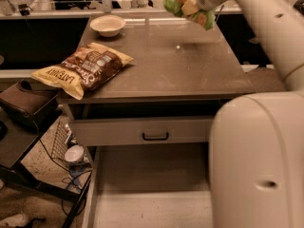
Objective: Place green rice chip bag into middle drawer
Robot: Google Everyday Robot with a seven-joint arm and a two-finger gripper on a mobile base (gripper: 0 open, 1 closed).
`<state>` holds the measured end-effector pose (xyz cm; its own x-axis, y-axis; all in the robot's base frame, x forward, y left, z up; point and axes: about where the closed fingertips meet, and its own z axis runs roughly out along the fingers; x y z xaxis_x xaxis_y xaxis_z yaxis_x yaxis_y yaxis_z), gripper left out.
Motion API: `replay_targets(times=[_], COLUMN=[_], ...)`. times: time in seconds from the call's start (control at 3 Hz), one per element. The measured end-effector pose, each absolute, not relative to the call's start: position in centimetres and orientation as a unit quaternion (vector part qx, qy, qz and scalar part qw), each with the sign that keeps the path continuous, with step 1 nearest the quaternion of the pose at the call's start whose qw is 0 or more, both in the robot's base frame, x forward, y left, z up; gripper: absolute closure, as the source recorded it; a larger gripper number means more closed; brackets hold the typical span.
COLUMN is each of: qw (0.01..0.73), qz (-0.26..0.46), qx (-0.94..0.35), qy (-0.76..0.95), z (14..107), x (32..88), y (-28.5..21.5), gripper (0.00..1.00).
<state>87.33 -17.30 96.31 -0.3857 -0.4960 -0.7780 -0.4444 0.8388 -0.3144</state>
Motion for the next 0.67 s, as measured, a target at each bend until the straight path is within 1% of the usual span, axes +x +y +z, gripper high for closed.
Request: replay_targets(times=[0.33,0.67], qw=[0.507,0.526], qz=[-0.053,-0.07], qx=[-0.245,-0.195], qy=[0.825,0.825], z=[102.2,106.7], x=[82.6,75.3], y=[-20.6,-25.0], gripper=[1.0,1.0])
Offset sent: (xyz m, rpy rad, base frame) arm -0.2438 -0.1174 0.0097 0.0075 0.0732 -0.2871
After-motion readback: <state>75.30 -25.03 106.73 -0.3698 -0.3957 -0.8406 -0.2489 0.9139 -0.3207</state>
